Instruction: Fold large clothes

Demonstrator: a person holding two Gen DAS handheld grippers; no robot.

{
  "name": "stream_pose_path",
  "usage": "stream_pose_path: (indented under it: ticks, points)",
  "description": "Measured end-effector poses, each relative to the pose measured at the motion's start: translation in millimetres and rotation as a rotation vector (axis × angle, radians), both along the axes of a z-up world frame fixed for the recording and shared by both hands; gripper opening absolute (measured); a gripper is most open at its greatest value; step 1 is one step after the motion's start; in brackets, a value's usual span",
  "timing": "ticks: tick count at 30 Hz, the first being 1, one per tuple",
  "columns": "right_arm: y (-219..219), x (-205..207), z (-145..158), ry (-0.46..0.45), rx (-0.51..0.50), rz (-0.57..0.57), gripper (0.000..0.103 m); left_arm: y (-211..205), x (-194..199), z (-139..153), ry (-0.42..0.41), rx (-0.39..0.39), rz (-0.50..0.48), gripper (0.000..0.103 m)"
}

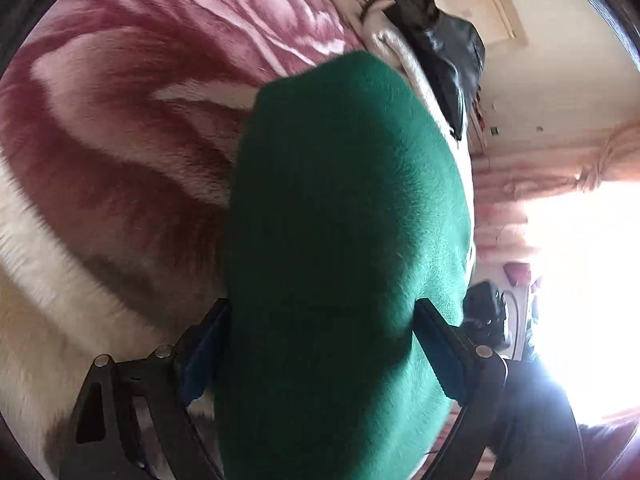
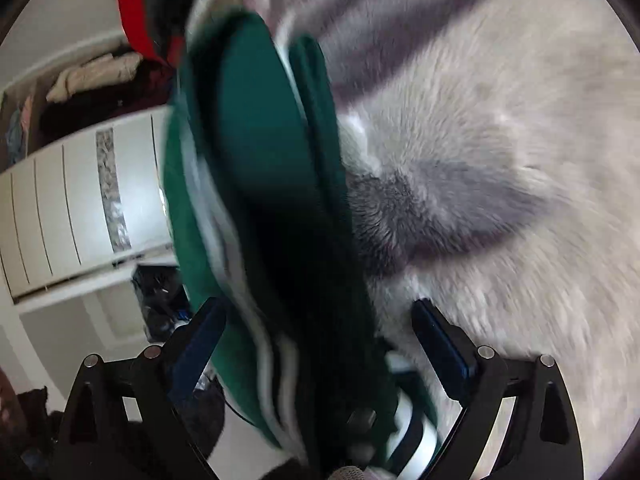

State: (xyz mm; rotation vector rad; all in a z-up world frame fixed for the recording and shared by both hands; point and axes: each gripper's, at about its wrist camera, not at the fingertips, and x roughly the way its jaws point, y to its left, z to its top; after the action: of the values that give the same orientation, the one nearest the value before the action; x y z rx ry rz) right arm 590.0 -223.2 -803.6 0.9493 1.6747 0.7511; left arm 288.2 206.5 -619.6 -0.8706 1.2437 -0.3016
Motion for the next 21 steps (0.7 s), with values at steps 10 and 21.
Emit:
stream_pose_path:
  ticks: [10,21]
  points:
    - [75,43,-5,0.02,0.145,-0.002,0.093,13,-6,5,-0.076,-0.029,0.025,0.057]
    - [117,47,52,-0.035,0.115,-0.165,0.039,22,18,54,-0.116,-0.004,-0.051,0.047]
